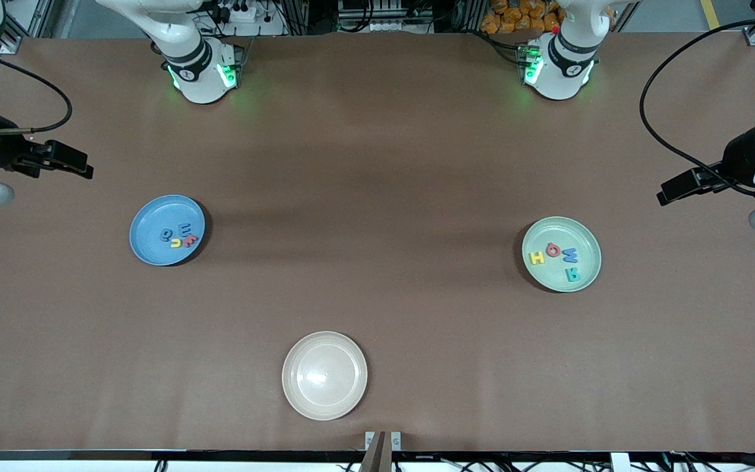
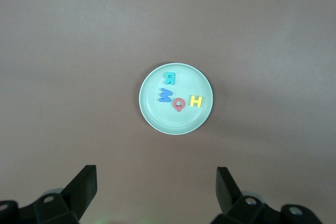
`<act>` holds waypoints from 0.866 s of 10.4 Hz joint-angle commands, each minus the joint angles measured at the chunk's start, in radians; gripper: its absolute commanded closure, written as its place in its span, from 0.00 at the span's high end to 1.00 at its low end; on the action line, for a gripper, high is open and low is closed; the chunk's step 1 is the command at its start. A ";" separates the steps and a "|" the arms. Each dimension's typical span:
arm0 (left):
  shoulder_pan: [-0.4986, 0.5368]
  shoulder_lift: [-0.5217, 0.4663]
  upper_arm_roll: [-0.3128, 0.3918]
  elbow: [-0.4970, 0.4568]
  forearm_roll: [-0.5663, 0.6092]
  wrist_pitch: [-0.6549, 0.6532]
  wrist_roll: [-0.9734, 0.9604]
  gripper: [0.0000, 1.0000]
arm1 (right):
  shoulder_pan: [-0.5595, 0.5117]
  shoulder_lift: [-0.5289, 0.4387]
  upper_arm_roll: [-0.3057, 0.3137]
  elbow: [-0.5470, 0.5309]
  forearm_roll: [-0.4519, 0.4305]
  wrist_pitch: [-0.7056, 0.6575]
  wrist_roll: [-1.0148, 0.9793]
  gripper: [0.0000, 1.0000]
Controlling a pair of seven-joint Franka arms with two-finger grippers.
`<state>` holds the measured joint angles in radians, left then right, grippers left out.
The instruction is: Sort upper and lower case letters into plates
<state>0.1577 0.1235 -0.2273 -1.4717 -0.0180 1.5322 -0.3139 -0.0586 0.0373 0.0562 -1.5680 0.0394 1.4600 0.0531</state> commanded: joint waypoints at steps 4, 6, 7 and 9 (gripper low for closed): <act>-0.009 0.001 0.008 0.010 -0.019 -0.001 0.007 1.00 | -0.023 0.012 0.008 0.020 0.014 -0.033 -0.004 1.00; -0.012 0.001 0.006 0.010 -0.019 -0.001 0.018 1.00 | -0.018 0.012 0.008 0.019 0.014 -0.033 0.001 1.00; -0.014 0.002 0.005 0.008 -0.017 -0.001 0.022 1.00 | -0.018 0.012 0.008 0.014 0.014 -0.036 -0.001 1.00; -0.027 0.016 0.003 0.008 -0.020 -0.001 0.013 1.00 | -0.018 0.012 0.008 0.017 0.014 -0.064 0.002 1.00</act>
